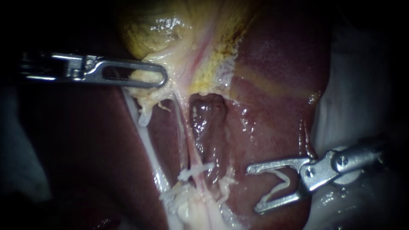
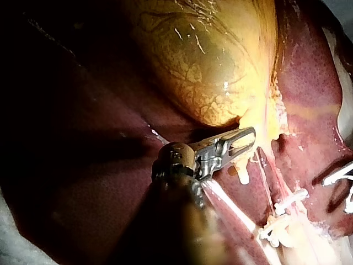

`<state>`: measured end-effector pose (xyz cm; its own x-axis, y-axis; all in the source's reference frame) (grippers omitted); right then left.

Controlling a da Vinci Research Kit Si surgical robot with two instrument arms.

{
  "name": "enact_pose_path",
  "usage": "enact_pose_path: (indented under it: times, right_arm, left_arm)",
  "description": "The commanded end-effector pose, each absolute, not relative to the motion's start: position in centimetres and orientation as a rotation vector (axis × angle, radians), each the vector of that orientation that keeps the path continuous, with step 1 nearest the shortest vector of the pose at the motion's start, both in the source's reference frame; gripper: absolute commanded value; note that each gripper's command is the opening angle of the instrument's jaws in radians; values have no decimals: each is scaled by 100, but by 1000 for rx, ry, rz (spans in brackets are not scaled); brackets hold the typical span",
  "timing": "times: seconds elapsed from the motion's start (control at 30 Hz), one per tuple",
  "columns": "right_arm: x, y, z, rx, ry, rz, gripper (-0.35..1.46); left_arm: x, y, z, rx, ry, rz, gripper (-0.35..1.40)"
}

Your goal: Clipping second clip right tube

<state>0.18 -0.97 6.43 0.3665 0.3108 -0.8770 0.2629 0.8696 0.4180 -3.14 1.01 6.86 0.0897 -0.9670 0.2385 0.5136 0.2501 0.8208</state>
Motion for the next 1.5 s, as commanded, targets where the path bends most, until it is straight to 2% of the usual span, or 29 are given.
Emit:
enact_pose_path:
  times: [0.03,0.4,0.77,1.2,1.5]
  right_arm:
    - [18,-97,643,550,1213,33,50]
    - [28,-94,644,547,1211,39,50]
    - [45,-81,651,623,1174,177,48]
    - [68,-48,635,766,1107,411,46]
    - [99,-42,636,813,1079,494,46]
  left_arm:
    - [-315,101,686,634,-898,-1219,-35]
    - [-315,99,684,634,-898,-1220,-35]
    - [-316,98,682,633,-898,-1221,-35]
    - [-318,96,680,629,-899,-1218,-35]
    - [-320,96,678,628,-899,-1220,-35]
